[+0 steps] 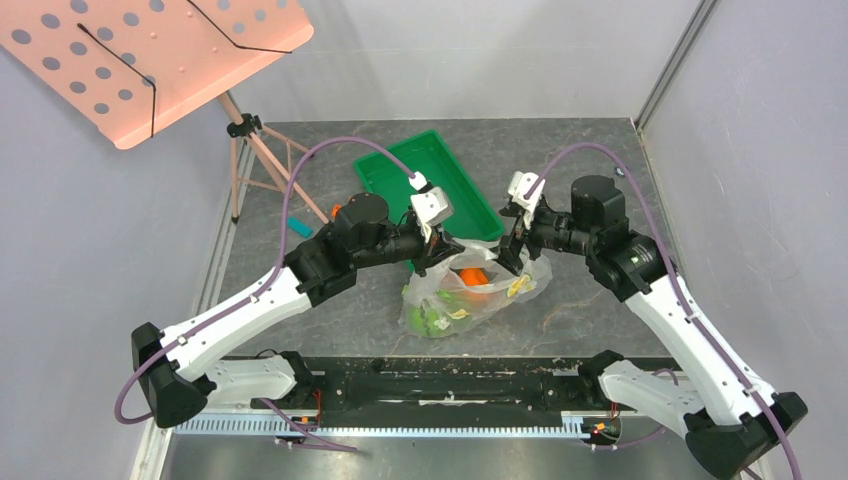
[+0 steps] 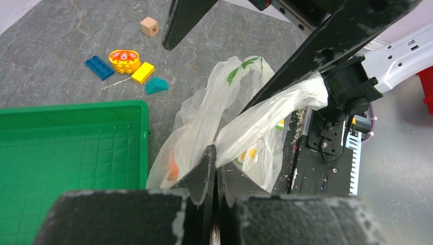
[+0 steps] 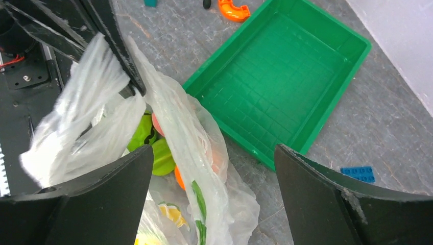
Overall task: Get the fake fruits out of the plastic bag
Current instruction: Adjust the plastic bag at the center of the board.
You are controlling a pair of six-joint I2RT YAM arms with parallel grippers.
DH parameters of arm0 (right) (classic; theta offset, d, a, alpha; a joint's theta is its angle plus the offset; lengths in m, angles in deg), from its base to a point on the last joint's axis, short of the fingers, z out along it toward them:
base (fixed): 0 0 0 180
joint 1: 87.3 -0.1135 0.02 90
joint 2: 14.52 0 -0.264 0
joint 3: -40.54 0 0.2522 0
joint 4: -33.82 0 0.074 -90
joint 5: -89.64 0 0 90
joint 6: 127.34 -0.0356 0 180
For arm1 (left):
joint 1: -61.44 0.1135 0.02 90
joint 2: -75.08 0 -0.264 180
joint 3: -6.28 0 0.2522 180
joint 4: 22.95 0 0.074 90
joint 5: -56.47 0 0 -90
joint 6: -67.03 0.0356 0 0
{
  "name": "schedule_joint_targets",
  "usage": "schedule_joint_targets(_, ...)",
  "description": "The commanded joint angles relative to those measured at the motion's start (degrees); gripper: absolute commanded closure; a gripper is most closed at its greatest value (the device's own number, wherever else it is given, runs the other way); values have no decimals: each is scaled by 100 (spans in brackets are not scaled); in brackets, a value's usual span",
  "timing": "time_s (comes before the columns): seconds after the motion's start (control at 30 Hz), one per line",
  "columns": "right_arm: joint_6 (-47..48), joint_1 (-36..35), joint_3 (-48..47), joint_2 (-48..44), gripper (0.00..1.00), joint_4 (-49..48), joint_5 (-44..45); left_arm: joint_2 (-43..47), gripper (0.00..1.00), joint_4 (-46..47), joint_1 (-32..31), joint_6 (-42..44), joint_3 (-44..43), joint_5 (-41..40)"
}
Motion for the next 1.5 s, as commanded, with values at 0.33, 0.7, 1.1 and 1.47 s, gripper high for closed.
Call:
schedule_joint_targets(0.33,463,-191,-210,1015,17,-203,282,186,98,382,-21,72,41,108)
schedule_joint_targets(0.7,-793,-207,539,338,100,-1986,1645,539,98,581,-15,-315,366,-884)
schedule_joint_targets(1.1,-4346,-201,2188,-1090,100,-3689,4399,1817,93,1938,-15,-1486,1722,-1929)
schedule_joint_targets(1.47,-4452,-207,2071,-928,100,-4129,2961,1177,48,964,-15,-907,1045,-357)
